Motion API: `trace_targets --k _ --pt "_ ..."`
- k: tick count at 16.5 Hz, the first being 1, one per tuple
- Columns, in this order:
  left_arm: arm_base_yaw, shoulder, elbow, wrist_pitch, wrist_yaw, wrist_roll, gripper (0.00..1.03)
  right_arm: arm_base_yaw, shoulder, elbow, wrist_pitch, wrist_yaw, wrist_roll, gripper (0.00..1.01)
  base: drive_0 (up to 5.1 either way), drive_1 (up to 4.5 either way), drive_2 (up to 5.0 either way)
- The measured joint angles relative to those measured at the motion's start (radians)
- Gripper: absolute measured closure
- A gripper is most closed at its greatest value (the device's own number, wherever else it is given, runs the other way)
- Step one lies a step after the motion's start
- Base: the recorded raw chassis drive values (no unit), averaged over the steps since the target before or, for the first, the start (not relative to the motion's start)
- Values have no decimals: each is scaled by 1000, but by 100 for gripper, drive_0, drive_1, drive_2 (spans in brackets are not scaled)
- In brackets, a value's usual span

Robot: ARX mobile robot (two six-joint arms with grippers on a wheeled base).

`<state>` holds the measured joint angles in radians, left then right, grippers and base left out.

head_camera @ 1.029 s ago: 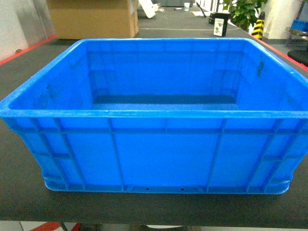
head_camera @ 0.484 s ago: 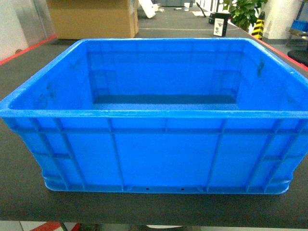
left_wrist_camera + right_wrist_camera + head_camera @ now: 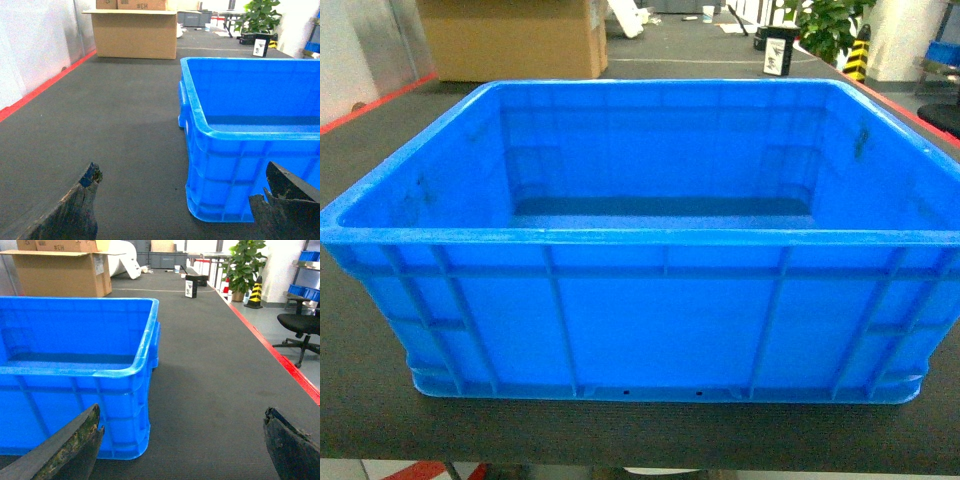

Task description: Place box next to blue box on left shelf

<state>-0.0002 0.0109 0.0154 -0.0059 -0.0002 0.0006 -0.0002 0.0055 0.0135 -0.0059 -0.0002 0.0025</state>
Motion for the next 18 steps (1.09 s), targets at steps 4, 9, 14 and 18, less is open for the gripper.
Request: trace_targets --k 4,9,14,18 --pt "0 0 0 0 0 0 5 0 0 0 0 0 0 3 0 0 0" --pt "-13 11 12 -58 -30 -3 5 43 71 43 -134 103 32 3 0 0 0" --pt "-111 276 108 25 -183 -40 5 35 347 129 34 126 117 3 0 0 0" --pt "-50 731 328 346 -183 25 5 -19 764 373 186 58 104 3 0 0 0"
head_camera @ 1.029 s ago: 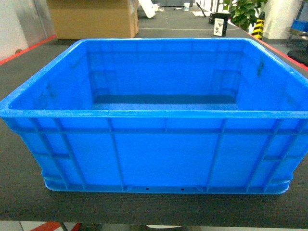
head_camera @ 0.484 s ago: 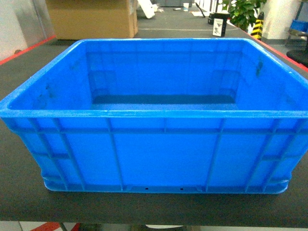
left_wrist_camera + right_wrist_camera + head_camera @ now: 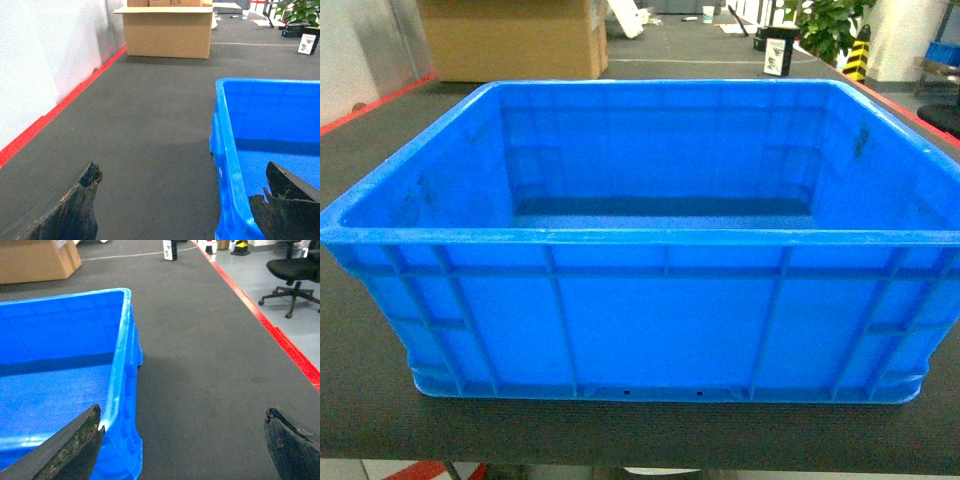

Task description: Place box next to blue box on left shelf

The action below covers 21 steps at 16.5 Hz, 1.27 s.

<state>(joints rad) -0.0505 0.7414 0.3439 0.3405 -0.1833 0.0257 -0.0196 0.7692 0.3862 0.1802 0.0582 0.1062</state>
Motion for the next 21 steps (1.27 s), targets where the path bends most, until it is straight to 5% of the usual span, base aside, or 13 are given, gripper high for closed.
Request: trace_targets --k 5,10,20,21 --pt "-84 516 337 -11 -19 7 5 42 510 394 -76 -64 -25 3 0 0 0" --pt "-108 729 433 -48 -45 -27 5 84 797 571 -124 -88 -17 3 0 0 0" --pt "-124 846 493 -130 -49 -109 5 132 913 621 -152 -51 0 3 0 0 0" --pt "-124 846 493 -129 -50 -106 9 137 913 623 -155 -50 6 11 0 0 0"
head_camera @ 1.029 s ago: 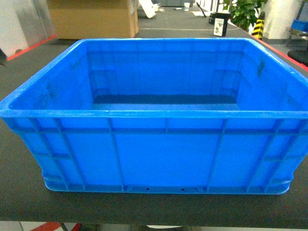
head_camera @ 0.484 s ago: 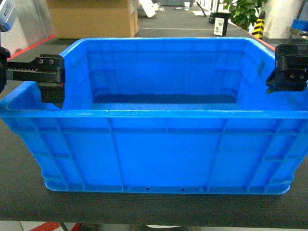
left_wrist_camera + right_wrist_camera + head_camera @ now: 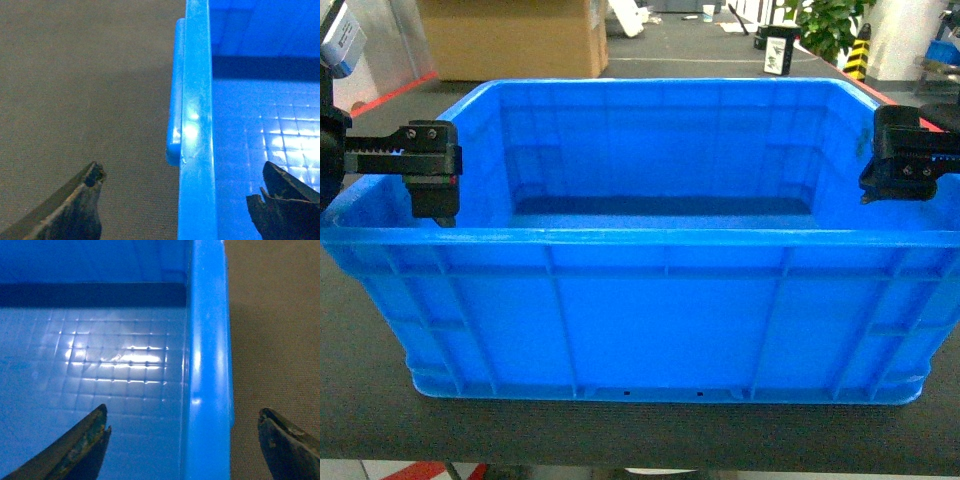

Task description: Place box next to blue box on left shelf

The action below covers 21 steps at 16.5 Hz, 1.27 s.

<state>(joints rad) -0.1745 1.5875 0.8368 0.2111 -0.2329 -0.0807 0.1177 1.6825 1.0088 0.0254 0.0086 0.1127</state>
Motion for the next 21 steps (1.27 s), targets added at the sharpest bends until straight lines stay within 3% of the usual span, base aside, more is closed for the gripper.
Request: trace_targets --k 2,6,8,11,14,18,21 --pt "0 0 1 -11 -5 1 33 1 0 0 -2 1 0 35 0 0 0" --pt "0 0 10 -27 -18 1 71 -1 0 0 1 14 0 73 0 0 0" --pt "-6 -3 10 -23 -12 -19 90 0 -1 -8 27 25 19 81 0 0 0" --pt "-10 -24 -14 23 0 -26 92 8 -35 -63 91 38 39 81 0 0 0" --pt "-42 -132 -114 185 -8 -24 92 26 -146 -172 241 93 53 82 0 0 0" --pt "-111 -336 -339 539 -98 8 92 74 -408 -340 383 190 53 84 0 0 0" --pt "-159 -452 -472 652 -156 52 92 122 -541 -450 402 261 52 84 0 0 0"
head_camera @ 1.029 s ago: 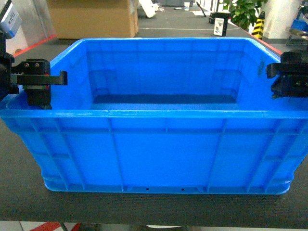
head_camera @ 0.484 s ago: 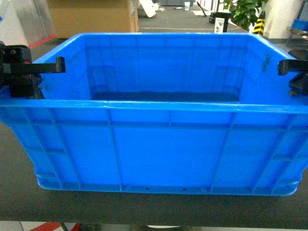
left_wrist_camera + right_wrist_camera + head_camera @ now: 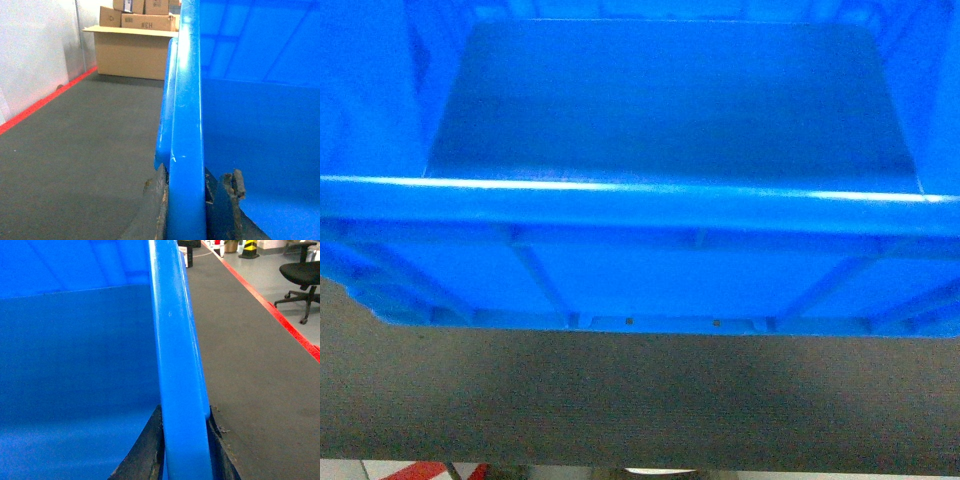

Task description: Place box next to blue box on left shelf

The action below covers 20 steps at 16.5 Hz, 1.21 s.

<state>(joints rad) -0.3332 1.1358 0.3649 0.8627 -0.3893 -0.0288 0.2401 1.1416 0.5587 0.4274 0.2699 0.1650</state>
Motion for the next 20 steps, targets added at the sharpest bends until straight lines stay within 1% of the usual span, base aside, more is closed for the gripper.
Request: trace_targets --k 1,2,4,5,6,8,20 --pt "-26 -57 -48 23 -24 12 92 19 -57 -37 1 28 -6 84 0 0 0" --pt "-52 -113 -85 39 -45 23 92 47 -137 -79 -4 68 -17 85 0 0 0" --pt "-84 -184 -110 15 -66 37 92 63 -210 -116 -25 95 -20 85 0 0 0" --pt "-95 -209 -115 -28 -68 36 92 66 -223 -130 -22 109 -26 85 0 0 0" --pt "-98 -213 -122 -43 -71 35 92 82 -230 -143 -23 132 -33 85 0 0 0" --pt "-100 -208 -130 -50 -71 24 92 82 -234 -149 -25 135 -43 85 0 0 0" --pt "-100 -208 -130 -43 -72 23 92 82 -234 -149 -21 136 -46 85 0 0 0"
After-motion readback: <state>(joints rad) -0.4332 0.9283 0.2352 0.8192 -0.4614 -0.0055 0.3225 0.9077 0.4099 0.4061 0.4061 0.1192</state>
